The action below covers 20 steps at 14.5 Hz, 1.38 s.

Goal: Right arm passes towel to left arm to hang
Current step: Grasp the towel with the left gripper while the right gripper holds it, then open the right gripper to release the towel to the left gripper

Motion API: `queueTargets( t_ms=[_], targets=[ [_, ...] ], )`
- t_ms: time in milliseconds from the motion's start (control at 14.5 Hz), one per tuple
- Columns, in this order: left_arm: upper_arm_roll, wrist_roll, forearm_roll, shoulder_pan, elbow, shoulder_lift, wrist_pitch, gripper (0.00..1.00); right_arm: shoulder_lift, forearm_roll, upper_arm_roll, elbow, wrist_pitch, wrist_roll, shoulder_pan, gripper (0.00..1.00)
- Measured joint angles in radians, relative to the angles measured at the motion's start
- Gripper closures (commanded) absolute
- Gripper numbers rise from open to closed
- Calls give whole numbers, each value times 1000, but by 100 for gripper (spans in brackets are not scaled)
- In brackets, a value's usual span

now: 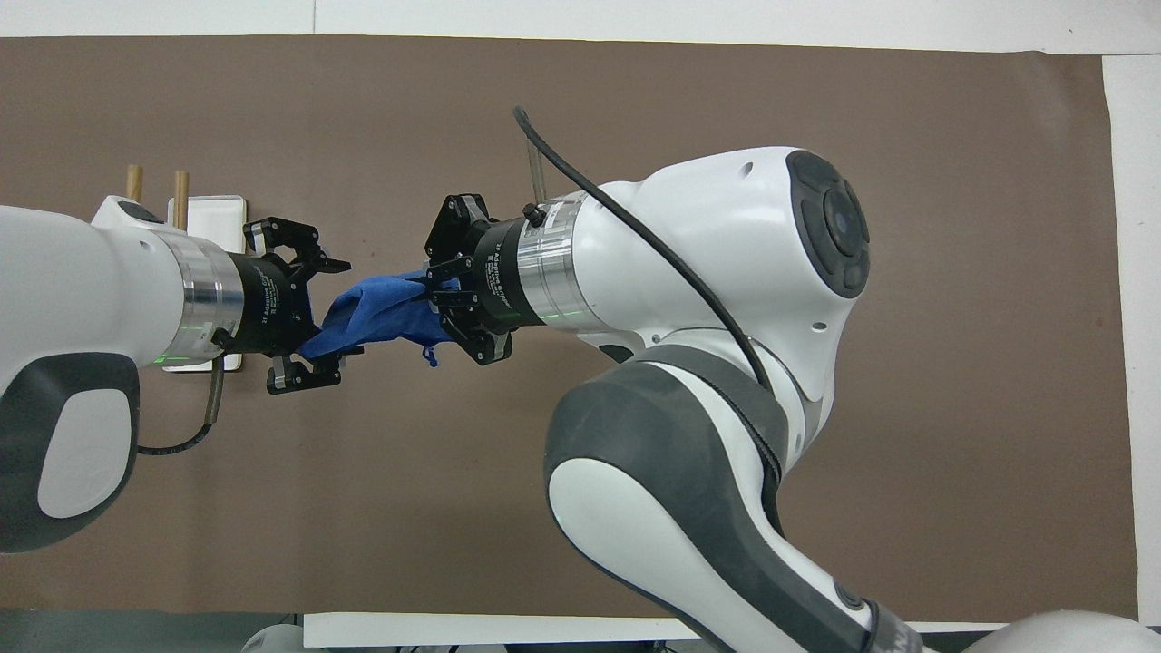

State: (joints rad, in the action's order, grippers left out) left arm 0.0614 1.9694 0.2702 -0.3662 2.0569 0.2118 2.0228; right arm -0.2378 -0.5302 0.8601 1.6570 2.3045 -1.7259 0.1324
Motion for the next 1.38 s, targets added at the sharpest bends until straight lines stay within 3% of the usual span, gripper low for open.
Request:
queueTargets(
  t_ms=[138, 275, 550, 619, 688, 756, 825, 1169, 1375],
  targets=[
    [-2, 6, 0, 0, 3, 0, 30, 90, 0, 0, 0, 0, 0, 0, 0, 100],
    [-3, 8, 0, 0, 4, 0, 51, 98, 0, 0, 1, 0, 0, 0, 0, 100],
    [-3, 10, 0, 0, 5, 0, 57, 100, 0, 0, 1, 0, 0, 3, 0, 100],
    [-3, 10, 0, 0, 5, 0, 59, 100, 0, 0, 1, 0, 0, 3, 0, 95],
    [-3, 10, 0, 0, 5, 0, 60, 100, 0, 0, 1, 0, 0, 4, 0, 68],
    [-3, 10, 0, 0, 5, 0, 61, 100, 0, 0, 1, 0, 0, 4, 0, 23],
    [-4, 10, 0, 0, 5, 0, 62, 100, 0, 0, 1, 0, 0, 5, 0, 0],
    [-6, -5, 0, 1, 6, 0, 92, 100, 0, 11, -3, 0, -18, 129, 0, 0],
    [-13, -117, 0, 38, 7, -4, 125, 100, 2, 137, -21, 1, -88, 296, 0, 0]
  ],
)
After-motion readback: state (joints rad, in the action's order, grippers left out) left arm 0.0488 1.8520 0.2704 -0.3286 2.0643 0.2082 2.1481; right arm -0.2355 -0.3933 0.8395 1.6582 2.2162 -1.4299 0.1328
